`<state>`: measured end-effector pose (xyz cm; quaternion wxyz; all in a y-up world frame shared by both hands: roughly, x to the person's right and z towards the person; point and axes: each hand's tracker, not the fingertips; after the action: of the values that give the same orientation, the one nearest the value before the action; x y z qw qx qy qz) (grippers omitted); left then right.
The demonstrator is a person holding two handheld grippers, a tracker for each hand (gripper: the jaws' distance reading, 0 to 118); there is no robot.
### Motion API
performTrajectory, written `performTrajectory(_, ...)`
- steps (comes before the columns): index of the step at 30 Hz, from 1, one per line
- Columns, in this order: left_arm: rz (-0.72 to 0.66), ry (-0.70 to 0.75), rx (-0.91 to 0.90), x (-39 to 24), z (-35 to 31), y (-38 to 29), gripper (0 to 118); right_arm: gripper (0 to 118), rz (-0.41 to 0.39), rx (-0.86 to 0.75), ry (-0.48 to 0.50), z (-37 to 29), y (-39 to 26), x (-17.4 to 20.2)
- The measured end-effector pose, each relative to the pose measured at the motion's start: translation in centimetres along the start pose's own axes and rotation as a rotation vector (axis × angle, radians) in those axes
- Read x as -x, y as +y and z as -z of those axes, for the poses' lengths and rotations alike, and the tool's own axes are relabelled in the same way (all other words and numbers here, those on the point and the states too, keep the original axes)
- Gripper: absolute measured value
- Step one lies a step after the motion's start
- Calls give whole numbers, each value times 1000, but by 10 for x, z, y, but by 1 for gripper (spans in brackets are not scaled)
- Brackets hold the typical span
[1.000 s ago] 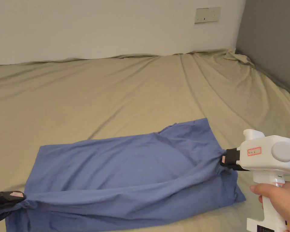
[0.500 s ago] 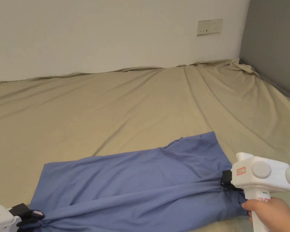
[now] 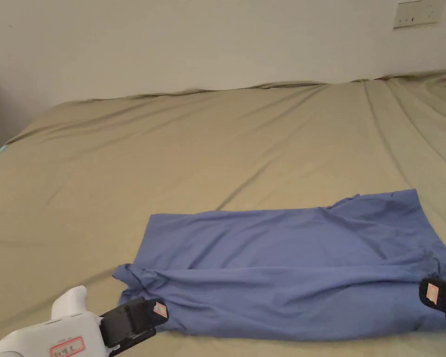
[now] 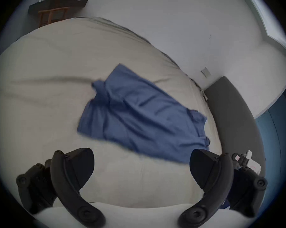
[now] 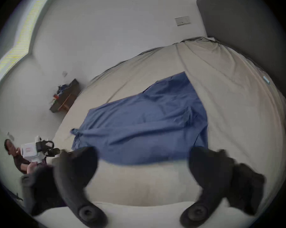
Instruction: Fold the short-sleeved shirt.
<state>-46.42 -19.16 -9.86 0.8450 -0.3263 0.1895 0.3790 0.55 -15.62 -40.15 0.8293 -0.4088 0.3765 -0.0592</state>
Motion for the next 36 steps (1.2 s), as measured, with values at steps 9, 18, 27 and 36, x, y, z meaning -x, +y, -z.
performTrajectory(9, 91, 180, 4, 14, 31, 2, 0, 2, -69, 35, -65, 1, -56, 25)
performTrajectory(18, 172, 421, 95, 39, 111, 56, 118, 2, -27, 28, -89, 3, -45, 14)
performTrajectory(27, 397, 508, 61, -10, 118, 33, 6, 2, -109, 85, -273, 39, -19, -27)
performTrajectory(36, 244, 331, 64, -4, 90, 54, 6, 118, -58, 194, -284, 106, 33, -90)
